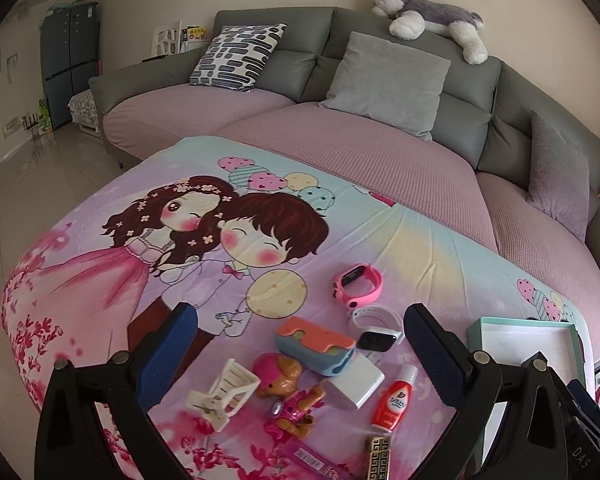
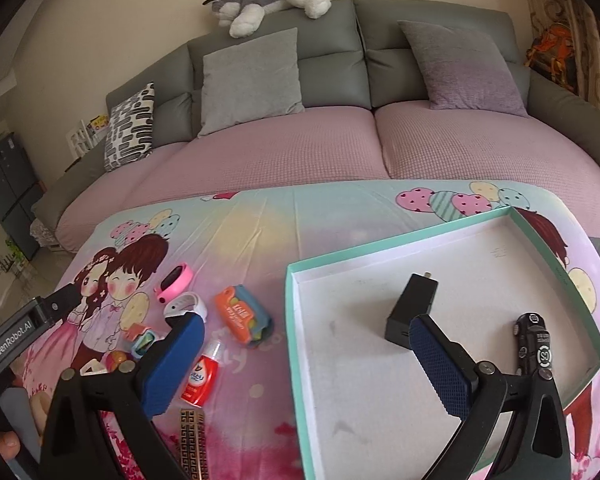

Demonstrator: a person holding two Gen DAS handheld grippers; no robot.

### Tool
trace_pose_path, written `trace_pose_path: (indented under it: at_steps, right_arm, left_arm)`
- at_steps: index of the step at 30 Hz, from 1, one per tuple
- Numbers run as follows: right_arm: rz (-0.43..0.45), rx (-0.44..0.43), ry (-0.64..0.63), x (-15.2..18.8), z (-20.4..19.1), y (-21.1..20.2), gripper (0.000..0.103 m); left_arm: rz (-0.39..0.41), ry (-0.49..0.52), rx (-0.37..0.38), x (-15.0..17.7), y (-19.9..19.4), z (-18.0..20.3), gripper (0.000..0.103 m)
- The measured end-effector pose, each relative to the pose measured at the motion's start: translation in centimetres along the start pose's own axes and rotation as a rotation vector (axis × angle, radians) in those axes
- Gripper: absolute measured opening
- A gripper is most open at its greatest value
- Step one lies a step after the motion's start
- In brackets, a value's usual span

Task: Organize rigid objects
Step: 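Grasp the white hair clip with the left tool while the right tool grasps the red glue bottle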

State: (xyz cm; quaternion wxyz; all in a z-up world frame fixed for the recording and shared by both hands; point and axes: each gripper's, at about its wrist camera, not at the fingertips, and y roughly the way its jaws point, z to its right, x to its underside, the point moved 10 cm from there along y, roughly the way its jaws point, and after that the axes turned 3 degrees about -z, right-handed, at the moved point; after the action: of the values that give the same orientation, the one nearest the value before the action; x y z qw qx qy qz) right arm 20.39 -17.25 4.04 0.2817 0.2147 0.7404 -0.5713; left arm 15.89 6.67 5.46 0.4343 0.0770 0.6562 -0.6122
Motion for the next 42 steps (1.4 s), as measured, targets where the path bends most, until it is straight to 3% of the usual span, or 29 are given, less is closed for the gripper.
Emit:
trace_pose_path:
  at_steps: [7,15,26,33,35,42]
  right_arm:
    - [-0.083,-0.074,-0.110,2.2,-6.3,2.3,0.103]
    - [-0.153,-0.096,-0.230,5.1,-11.1,4.1,0.103]
    - [-0.233,-0.041,-0.202,7.3,-9.5,7.1,0.103]
    - [-0.261,-0.019,-0.174,8.0,-8.5,8.4,0.094]
    - [-0.265,-0.018,-0.178,8.1,-8.7,8.7,0.090]
    - [-0.267,0.006,-0.191,8.6,-8.6,9.4,0.075]
  left_arm:
    - [-0.030,-0.028,-0.051,0.5,0.2,-4.7,0.103]
    - [-0.159,-0.049,-0.030,3.9,2.6,-7.3,0.103]
    - [-0.262,-0.056,0.058,6.6,4.5,-6.8,0.103]
    - [-0.295,-0.018,0.083,7.8,6.0,-6.0,0.102]
    - [-0.301,-0.005,0.082,8.1,6.3,-5.9,0.098]
    - [-0.320,0.006,0.121,8.4,6.6,-5.6,0.060]
